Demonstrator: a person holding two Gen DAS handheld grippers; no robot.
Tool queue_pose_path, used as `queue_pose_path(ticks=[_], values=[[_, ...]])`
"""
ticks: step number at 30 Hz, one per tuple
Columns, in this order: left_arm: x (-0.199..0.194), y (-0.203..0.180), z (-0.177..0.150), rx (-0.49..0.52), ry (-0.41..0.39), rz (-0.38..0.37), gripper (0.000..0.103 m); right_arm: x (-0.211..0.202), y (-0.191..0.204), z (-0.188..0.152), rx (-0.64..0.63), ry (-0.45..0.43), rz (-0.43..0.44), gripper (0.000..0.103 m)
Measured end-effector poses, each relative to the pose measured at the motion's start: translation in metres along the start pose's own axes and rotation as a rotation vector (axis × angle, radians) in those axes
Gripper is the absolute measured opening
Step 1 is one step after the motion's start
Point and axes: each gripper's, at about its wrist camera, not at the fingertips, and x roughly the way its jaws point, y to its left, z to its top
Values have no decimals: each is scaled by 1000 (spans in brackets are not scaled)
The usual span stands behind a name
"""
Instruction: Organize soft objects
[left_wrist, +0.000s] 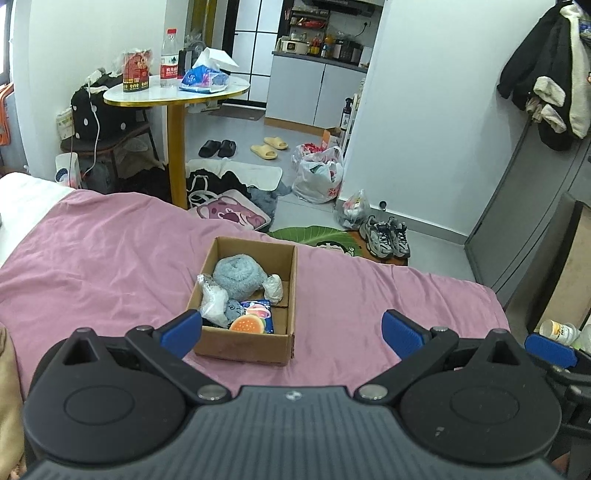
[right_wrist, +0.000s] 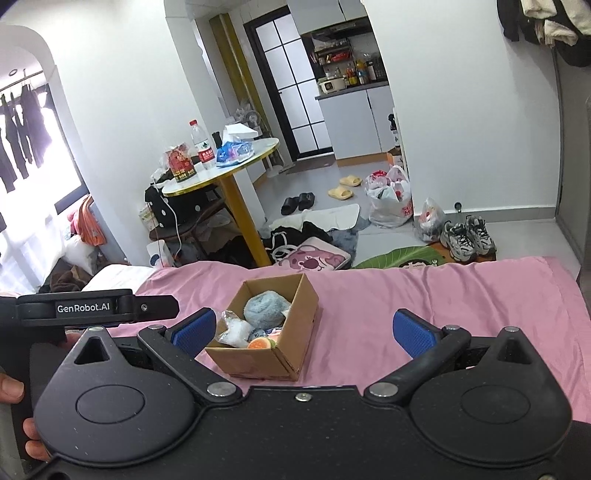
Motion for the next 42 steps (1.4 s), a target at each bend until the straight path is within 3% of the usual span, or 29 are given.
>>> queue_pose_path(ticks=[19,42], values=[[-52,10,-23,66,-59,-29,103,-43,19,-11,-31,-20,-43,103],[-71,19,-26,99,-47,11,103,-44,38,-15,-36,16,-47,103]])
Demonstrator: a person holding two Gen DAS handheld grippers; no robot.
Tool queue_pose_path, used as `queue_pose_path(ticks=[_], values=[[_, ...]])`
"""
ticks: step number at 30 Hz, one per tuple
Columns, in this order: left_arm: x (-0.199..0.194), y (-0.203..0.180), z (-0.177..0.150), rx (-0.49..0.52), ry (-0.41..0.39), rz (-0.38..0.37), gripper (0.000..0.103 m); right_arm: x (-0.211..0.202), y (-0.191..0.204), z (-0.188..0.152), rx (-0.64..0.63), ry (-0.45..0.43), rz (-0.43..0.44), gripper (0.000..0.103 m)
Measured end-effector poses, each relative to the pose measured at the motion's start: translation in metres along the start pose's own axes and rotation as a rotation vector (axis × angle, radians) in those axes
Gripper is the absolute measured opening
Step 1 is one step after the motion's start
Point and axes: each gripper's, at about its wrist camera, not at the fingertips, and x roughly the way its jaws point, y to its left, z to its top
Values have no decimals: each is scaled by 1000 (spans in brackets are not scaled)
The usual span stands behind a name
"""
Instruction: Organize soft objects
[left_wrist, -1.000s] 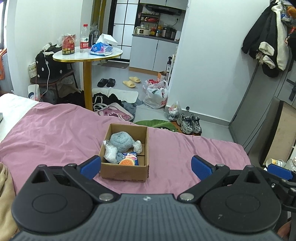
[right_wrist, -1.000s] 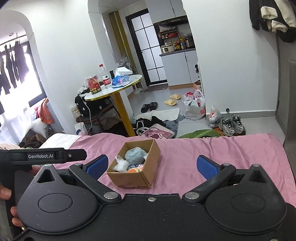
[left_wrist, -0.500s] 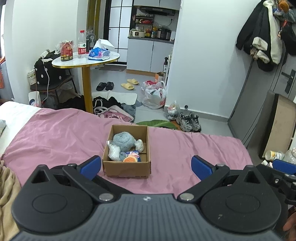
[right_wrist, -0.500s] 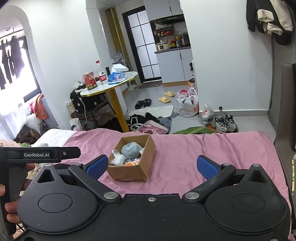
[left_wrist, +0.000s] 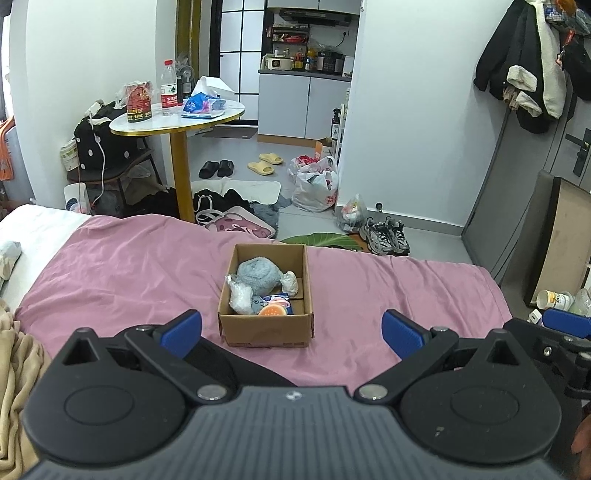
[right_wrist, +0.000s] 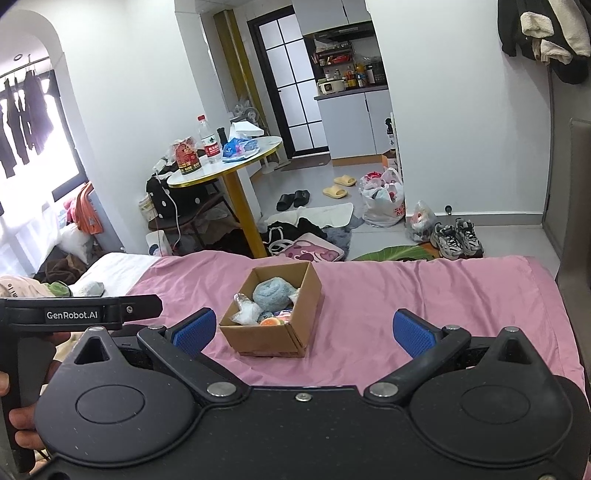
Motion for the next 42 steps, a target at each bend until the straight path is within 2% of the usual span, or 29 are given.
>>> queue_pose_path(ticks=[42], values=[[-4,7,-3,-1,21,10,103,-3,7,-4,-12,11,16,103]])
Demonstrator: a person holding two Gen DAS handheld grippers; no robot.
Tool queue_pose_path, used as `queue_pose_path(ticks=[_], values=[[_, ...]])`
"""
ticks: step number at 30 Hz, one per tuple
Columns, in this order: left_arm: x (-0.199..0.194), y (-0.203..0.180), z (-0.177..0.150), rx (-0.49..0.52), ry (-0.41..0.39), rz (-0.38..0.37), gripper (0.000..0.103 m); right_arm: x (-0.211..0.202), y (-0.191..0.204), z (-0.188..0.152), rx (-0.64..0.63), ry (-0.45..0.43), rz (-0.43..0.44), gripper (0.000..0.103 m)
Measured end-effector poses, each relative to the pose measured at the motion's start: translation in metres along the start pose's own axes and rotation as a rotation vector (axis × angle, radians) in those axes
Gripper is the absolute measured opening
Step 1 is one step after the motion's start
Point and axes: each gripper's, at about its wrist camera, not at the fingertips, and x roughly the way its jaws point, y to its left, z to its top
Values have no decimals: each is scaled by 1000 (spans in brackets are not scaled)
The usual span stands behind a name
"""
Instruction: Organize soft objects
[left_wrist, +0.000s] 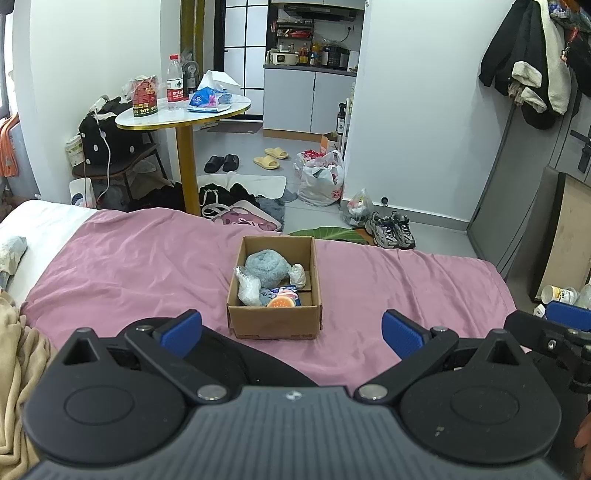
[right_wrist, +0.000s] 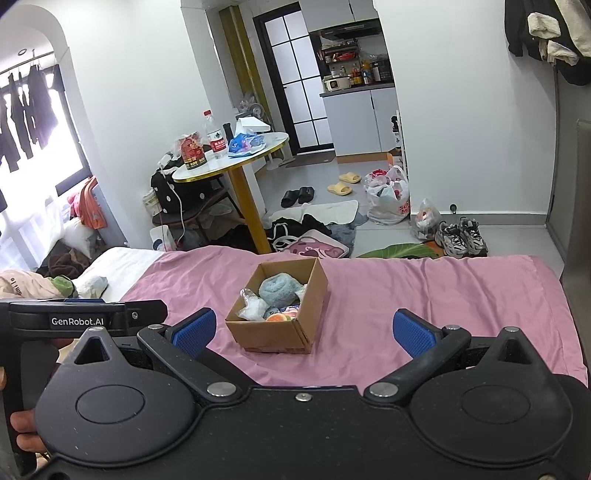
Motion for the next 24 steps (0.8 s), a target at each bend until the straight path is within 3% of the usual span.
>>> queue_pose_path(ticks=[24], values=[[0,-3,-1,8,-3,-13,103,3,0,2,4,6,9,103]])
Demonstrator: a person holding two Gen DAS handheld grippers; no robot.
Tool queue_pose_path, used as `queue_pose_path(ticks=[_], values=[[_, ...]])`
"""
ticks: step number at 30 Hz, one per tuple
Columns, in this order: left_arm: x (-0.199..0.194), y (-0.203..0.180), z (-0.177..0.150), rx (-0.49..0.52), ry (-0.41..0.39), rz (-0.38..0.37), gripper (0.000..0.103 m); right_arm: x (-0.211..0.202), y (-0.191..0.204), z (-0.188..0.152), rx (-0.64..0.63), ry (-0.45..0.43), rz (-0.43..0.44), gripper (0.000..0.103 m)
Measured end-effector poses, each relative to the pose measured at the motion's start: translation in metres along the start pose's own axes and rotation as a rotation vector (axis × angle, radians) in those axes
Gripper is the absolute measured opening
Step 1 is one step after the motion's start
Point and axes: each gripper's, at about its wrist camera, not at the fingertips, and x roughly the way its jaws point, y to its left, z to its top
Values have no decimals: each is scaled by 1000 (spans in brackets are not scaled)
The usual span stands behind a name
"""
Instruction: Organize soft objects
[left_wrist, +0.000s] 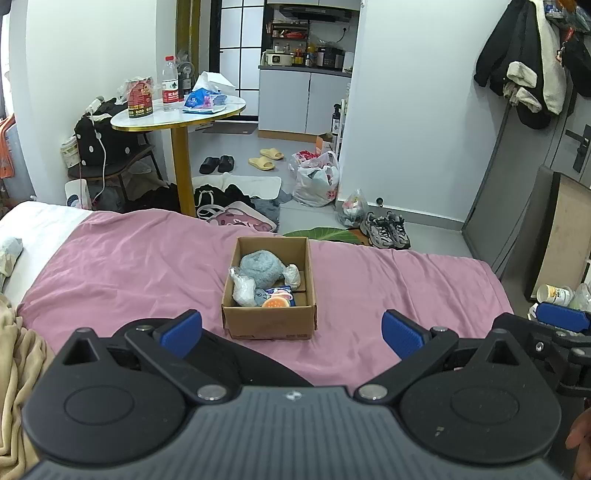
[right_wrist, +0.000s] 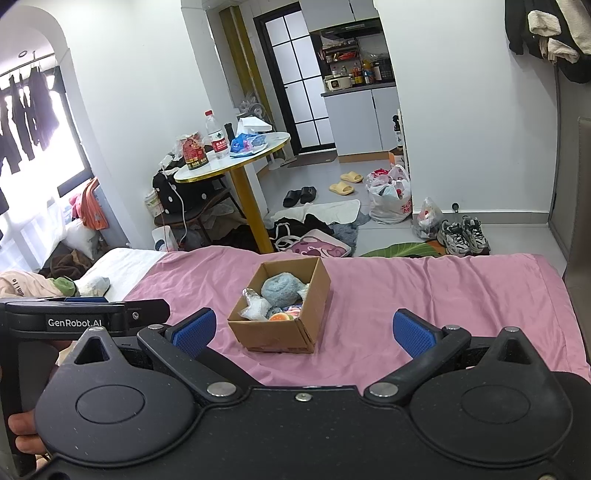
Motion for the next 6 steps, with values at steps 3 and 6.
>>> queue_pose_path(ticks=[3,6], values=[[-1,-1,0,9,-12,-5,103,1,0,1,0,1,-1,103],[-2,-2,-1,23,-25,-9,103,2,0,1,9,2,1,103]])
